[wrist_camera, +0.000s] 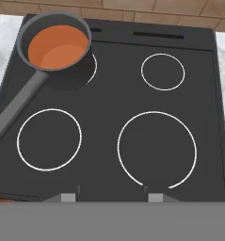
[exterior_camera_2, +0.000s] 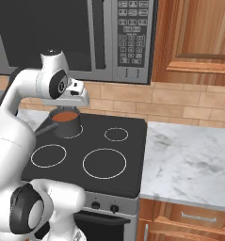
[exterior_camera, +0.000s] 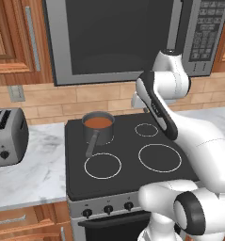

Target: Retrieve the chicken drumstick from the fridge and place it on the saucepan with marinade on the stove.

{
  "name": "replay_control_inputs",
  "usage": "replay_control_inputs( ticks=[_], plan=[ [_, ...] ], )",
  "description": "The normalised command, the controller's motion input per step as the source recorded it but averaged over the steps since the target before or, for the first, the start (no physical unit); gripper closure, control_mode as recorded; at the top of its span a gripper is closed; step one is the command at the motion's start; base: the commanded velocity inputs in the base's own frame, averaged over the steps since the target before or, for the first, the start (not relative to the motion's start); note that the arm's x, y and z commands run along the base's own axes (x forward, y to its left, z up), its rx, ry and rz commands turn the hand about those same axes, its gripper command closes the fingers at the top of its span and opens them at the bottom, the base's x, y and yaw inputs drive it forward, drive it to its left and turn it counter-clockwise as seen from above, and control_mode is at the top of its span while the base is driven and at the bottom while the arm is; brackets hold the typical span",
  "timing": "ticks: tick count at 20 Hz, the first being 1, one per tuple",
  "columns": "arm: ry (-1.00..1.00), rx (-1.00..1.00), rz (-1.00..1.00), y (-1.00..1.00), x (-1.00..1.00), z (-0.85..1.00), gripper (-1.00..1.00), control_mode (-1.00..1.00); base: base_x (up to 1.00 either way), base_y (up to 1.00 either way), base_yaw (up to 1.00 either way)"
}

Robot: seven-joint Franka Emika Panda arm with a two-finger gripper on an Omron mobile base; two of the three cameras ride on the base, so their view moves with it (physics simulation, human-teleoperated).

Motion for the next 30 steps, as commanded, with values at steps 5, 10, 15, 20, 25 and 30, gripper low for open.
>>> replay_control_inputs(
  ticks=[5, 10, 15, 20, 25, 30],
  plan=[
    [0.0, 0.0, 0.0, 0.0, -0.08, 0.0, -1.0, -1.0, 0.0, 0.0, 0.0],
    [0.0, 0.0, 0.0, 0.0, 0.0, 0.0, -1.0, -1.0, 0.0, 0.0, 0.0],
    [-0.01, 0.0, 0.0, 0.0, 0.0, 0.0, -1.0, 1.0, 0.0, 0.0, 0.0],
    [0.0, 0.0, 0.0, 0.0, 0.0, 0.0, -1.0, 1.0, -0.52, 0.06, 0.2],
    [0.0, 0.0, 0.0, 0.0, 0.0, 0.0, -1.0, 1.0, -0.41, 0.01, 0.8],
    [0.0, 0.0, 0.0, 0.0, 0.0, 0.0, -1.0, 1.0, -0.15, 0.0, 0.95]
  ],
)
